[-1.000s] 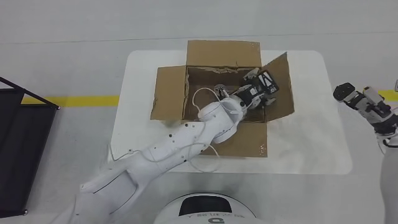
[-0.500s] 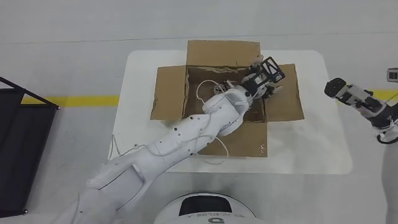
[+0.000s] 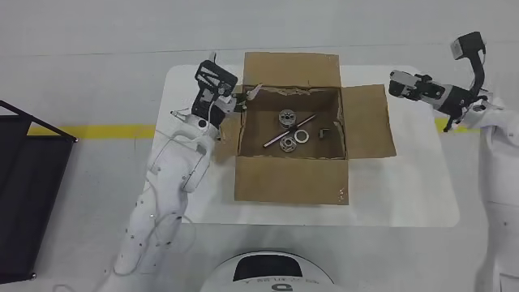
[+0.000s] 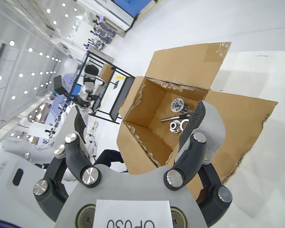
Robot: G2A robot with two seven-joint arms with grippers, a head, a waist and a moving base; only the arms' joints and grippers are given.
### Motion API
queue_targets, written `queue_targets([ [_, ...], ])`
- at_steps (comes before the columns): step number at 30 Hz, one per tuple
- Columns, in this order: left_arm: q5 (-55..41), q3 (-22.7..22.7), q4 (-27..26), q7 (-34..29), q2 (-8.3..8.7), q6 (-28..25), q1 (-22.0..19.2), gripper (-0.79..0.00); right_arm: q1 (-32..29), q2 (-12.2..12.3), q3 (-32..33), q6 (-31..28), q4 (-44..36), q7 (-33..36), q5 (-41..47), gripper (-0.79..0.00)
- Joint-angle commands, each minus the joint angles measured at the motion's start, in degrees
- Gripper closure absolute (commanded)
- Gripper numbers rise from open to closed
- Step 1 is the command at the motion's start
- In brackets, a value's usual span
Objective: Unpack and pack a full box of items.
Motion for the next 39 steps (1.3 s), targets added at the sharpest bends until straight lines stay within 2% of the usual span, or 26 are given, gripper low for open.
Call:
queue_targets([
  [1,-2.0,-4.3,-0.2,1.8,0.51,-1.5,2.5,-0.785,1.5,-0.1,-3.2,2.5,0.0,-1.4,-3.0,-0.785],
  [7,-8.0,-13.0,3.2,5.7,1.51,-4.5,5.8,-0.785,5.1,-0.6,-11.4,10.4,1.6,-4.4,-11.4,-0.785],
  [13,-13.9,-19.2,6.5,6.2,2.32,-8.4,7.9,-0.785,7.8,-1.4,-19.3,14.9,2.1,-5.3,-15.3,-0.785],
  [25,-14.3,-19.5,6.8,6.2,2.37,-8.6,8.1,-0.785,8.2,-1.5,-19.9,14.9,2.0,-5.0,-15.4,-0.785],
  [27,-14.3,-19.5,6.8,6.2,2.37,-8.6,8.1,-0.785,8.4,-1.7,-23.5,14.0,-2.7,-4.1,-19.6,-0.785],
  [29,-14.3,-19.5,6.8,6.2,2.37,-8.6,8.1,-0.785,9.7,-2.1,-27.6,18.6,-6.8,-4.9,-26.8,-0.785],
  [31,-14.3,-19.5,6.8,6.2,2.37,-8.6,8.1,-0.785,11.7,-2.6,-31.1,21.5,-8.6,-4.2,-29.2,-0.785],
  [38,-14.3,-19.5,6.8,6.2,2.37,-8.6,8.1,-0.785,21.6,-5.8,-44.4,27.6,-0.9,-1.2,-31.9,-0.785],
  [39,-14.3,-19.5,6.8,6.2,2.37,-8.6,8.1,-0.785,23.2,-6.5,-47.3,25.4,0.2,1.4,-31.5,-0.785],
])
